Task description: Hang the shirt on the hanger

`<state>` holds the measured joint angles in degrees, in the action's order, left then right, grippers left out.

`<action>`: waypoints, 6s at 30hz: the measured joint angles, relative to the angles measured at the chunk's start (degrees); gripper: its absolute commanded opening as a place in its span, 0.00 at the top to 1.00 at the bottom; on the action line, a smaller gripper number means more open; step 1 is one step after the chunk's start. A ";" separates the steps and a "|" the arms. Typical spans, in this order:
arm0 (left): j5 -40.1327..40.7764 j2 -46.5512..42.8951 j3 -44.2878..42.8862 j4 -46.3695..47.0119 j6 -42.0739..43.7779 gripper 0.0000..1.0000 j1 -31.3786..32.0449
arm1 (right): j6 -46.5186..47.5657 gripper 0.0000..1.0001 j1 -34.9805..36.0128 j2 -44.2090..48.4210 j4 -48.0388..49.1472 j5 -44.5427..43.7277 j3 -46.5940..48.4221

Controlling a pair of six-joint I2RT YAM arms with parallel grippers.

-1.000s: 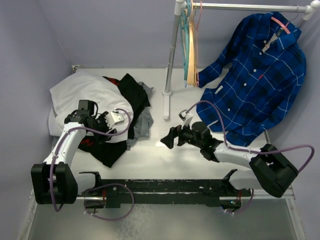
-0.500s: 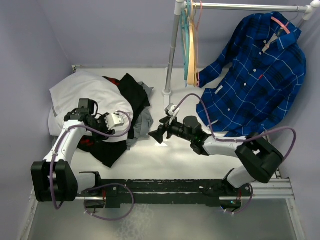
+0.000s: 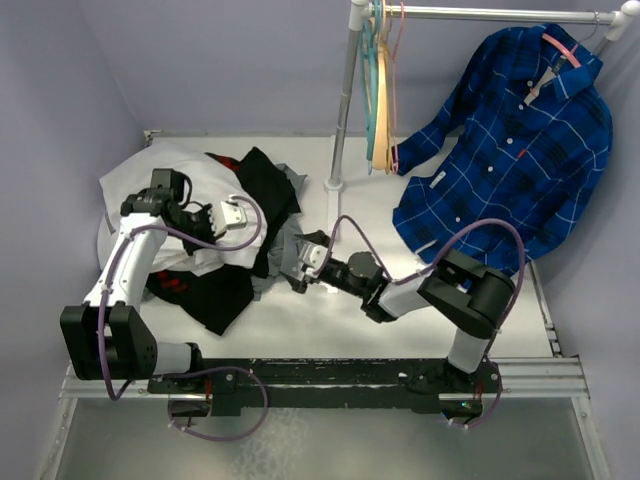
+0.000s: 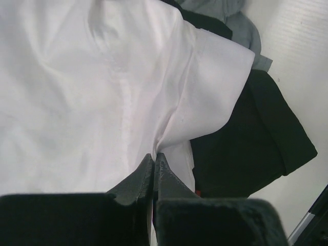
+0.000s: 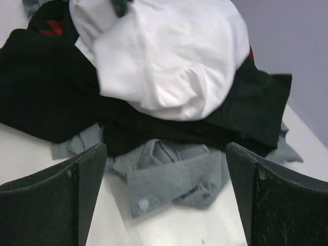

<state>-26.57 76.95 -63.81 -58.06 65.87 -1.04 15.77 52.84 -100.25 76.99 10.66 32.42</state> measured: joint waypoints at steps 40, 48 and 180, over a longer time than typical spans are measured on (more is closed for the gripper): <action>-1.38 1.95 -10.71 -8.50 3.45 1.00 0.17 | 26.34 0.85 9.77 -27.85 -0.70 -10.78 31.85; -1.16 2.01 -12.39 -8.96 3.61 0.00 0.46 | 28.41 1.00 9.55 -28.30 -0.87 -13.27 33.73; 8.00 28.85 -20.65 26.49 -24.30 0.87 21.99 | -64.22 1.00 2.05 40.24 -36.50 -32.26 -17.59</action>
<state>-18.57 105.80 -84.47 -31.57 41.56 20.95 -48.45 54.89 -60.01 40.49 -21.61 14.83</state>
